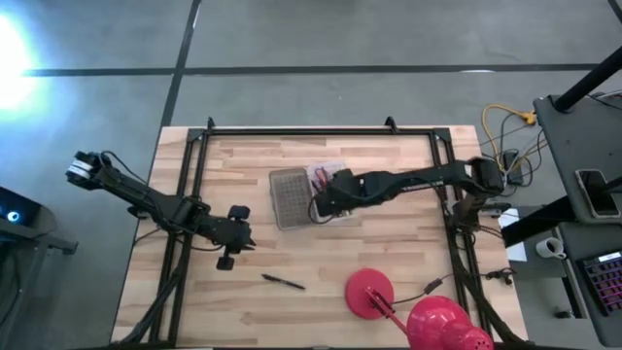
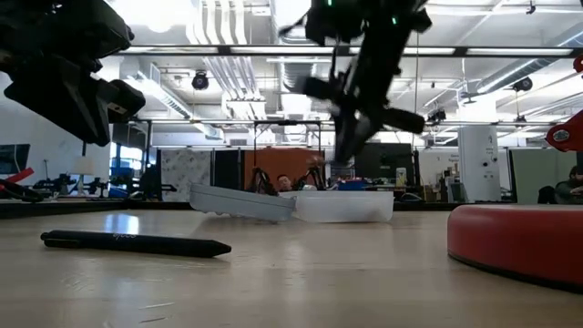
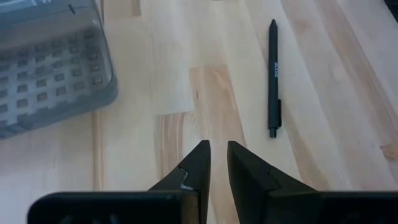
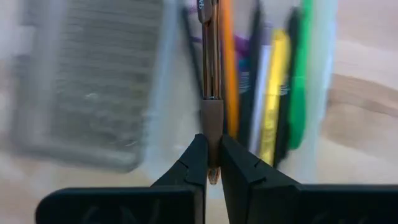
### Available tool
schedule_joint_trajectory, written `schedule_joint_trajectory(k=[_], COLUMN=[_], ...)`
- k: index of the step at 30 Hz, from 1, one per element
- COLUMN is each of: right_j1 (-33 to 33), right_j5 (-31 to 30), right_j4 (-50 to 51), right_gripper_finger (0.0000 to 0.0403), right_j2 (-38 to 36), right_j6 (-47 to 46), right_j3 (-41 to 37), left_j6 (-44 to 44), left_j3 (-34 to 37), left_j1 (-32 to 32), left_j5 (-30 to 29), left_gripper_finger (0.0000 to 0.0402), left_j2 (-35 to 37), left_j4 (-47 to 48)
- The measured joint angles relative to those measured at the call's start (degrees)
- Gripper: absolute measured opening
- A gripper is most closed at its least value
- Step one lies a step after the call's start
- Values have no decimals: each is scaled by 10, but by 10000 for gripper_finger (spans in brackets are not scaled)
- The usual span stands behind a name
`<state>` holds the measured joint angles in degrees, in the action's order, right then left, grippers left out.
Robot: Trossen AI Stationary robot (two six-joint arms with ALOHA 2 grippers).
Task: Pick & place school supplies into a supply box
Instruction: Put the brown pen into the black supply box, then put the black pen into the black supply box
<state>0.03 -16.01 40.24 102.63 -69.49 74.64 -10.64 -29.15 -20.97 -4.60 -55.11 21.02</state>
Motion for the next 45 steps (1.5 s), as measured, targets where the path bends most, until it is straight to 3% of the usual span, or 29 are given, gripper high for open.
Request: schedule_joint_trajectory(k=[4,11,15,19,22,27,31,37,40,45], right_j1=[-4,-2,19,62,97,130,146,159,166,185], right_j5=[-26,-37,-50,-54,-52,-54,-55,-58,-66,-129], right_j4=[0,-2,-3,0,3,15,14,15,15,16], right_gripper_finger=[38,150,200,228,236,233,230,229,226,217], right_j2=[0,-2,-8,-23,-31,-32,-32,-32,-31,-51], right_j6=[-37,-36,30,158,199,181,157,158,150,140], right_j3=[-35,-48,-31,-11,-10,-16,-31,-51,-60,-69], left_j6=[-32,-14,-12,28,66,70,71,70,71,68], left_j3=[0,0,0,-4,-32,-97,-129,-157,-174,-198], left_j1=[0,-13,-16,-41,-69,-76,-71,-72,-75,-68], left_j5=[1,2,34,80,80,53,26,51,51,55], left_gripper_finger=[44,94,116,118,118,118,118,116,93,17], left_j2=[0,-8,-45,-119,-198,-309,-344,-398,-441,-490], left_j4=[-8,-47,-55,-91,-96,-100,-106,-119,-118,-99])
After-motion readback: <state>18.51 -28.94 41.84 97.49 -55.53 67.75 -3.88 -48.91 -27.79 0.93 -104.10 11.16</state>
